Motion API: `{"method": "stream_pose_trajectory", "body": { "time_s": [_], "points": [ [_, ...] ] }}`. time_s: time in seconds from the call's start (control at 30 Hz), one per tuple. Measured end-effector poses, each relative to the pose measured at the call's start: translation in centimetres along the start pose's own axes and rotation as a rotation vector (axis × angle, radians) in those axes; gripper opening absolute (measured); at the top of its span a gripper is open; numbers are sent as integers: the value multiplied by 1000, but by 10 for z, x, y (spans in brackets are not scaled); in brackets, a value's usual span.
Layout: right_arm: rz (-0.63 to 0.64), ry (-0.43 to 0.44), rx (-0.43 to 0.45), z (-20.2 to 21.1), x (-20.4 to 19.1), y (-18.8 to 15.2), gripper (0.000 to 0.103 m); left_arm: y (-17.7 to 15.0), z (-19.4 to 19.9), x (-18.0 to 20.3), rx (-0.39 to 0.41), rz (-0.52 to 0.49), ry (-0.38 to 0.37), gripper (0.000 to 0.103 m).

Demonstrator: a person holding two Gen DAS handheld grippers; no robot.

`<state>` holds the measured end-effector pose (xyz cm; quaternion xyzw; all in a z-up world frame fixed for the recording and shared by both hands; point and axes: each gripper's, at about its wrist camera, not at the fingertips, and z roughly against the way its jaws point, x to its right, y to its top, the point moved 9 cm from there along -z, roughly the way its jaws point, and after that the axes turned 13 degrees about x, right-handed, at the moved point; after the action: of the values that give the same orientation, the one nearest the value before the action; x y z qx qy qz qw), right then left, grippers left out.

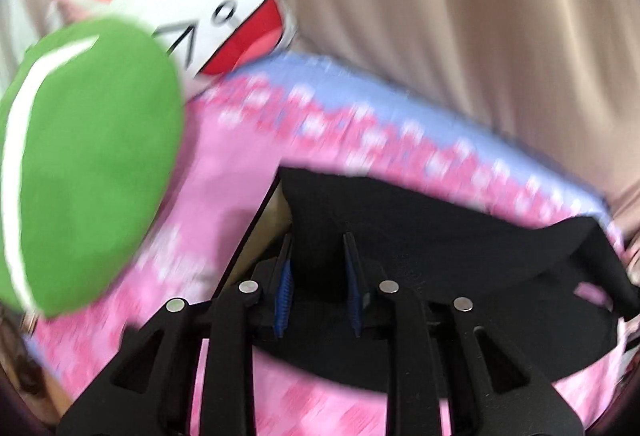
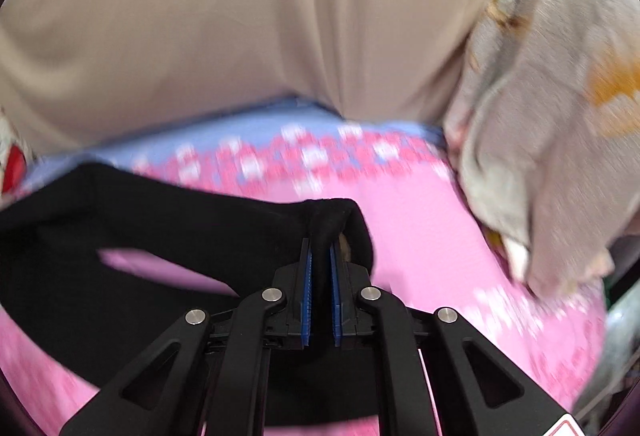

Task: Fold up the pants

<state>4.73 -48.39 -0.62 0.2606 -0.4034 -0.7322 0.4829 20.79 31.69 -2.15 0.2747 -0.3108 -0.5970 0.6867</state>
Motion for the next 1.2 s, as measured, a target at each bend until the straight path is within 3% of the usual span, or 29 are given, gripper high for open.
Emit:
{"method": "stream_pose_trajectory", "body": {
  "time_s": [0.07,0.13,0.2,0.23,0.27,0.33,0.43,0.53,0.6,0.67,0.77,0.87,0.9,0.97,1.03,1.1,1.2],
  "points": [
    [15,-18,-59,0,2,-29,8,-27,-2,-9,-46,-33,45,27],
    [21,-56,-96,-2,5,-51,18,-44,3,-15,-53,-6,75,30],
    [23,-120,-90,8,13,-61,27,-51,18,-11,-34,100,34,52],
    [12,-140,-80,14,15,-61,36,-53,26,-9,-16,150,2,73],
    [-6,-159,-55,26,16,-59,40,-53,35,-5,9,214,-30,87],
    [-27,-183,3,48,13,-53,53,-54,40,7,27,288,-72,90],
    [-34,-138,50,75,-9,-50,56,-60,17,23,-31,367,-116,90],
    [-31,-83,63,87,-36,-54,63,-73,-19,33,-149,464,-142,86],
    [-25,-54,59,92,-55,-59,64,-75,-31,35,-170,503,-164,60],
    [-36,-19,44,92,-70,-64,64,-68,-34,28,-162,456,-117,11],
    [-32,9,23,88,-87,-69,64,-53,-13,16,-118,417,-140,10],
    [-45,62,1,80,-101,-76,64,-45,7,-11,-71,322,-38,11],
    [-42,70,-14,75,-105,-80,64,-48,4,-19,-78,270,23,11],
    [-47,66,-53,60,-107,-89,64,-63,-12,-19,-145,187,71,14],
    [-105,85,-76,51,-105,-91,64,-77,-13,-14,-178,166,80,15],
    [-164,107,-67,52,-100,-87,64,-76,0,-13,-144,161,98,18],
    [-240,126,-61,55,-84,-79,64,-69,40,3,-58,169,49,21]
  ]
}}
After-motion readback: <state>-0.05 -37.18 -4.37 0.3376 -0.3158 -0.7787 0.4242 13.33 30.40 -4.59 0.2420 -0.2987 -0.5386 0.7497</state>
